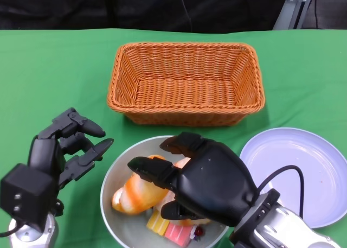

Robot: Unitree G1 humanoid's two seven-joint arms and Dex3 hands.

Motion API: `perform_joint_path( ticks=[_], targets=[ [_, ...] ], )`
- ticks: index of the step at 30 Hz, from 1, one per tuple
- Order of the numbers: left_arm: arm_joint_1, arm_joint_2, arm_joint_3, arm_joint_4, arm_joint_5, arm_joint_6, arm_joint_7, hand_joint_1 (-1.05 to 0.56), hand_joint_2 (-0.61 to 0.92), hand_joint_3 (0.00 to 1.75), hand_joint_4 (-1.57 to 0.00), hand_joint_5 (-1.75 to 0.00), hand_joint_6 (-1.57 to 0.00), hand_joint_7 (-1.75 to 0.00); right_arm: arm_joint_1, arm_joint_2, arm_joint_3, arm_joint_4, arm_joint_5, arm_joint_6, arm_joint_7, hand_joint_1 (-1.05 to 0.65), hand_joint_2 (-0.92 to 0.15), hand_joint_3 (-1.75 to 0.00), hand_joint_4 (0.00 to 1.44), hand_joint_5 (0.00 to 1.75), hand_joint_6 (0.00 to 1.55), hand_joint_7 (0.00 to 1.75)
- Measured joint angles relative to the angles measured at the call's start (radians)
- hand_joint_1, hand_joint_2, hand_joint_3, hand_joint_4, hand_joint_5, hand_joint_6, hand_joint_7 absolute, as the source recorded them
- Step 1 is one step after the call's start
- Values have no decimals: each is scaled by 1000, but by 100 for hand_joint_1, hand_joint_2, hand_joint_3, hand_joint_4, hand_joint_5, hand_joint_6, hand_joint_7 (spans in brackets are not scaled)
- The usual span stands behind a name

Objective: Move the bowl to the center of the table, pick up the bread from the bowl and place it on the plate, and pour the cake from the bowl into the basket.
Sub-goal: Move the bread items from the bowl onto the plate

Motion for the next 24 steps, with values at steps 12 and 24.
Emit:
perform_joint_path(
  ticks=[12,24],
  targets=[
    [19,-2,23,-52,-47,40,-27,-16,87,16,-72,-175,-67,-131,-79,15,76,200,18,-41,-152,-77,-91,-1,67,28,66,4],
    [32,-1,28,-74,4,15,34,-17,78,49,-68,-172,-75,-118,-138,31,143,341,-7,-4,-273,-55,-90,-1,68,26,70,3]
  ],
)
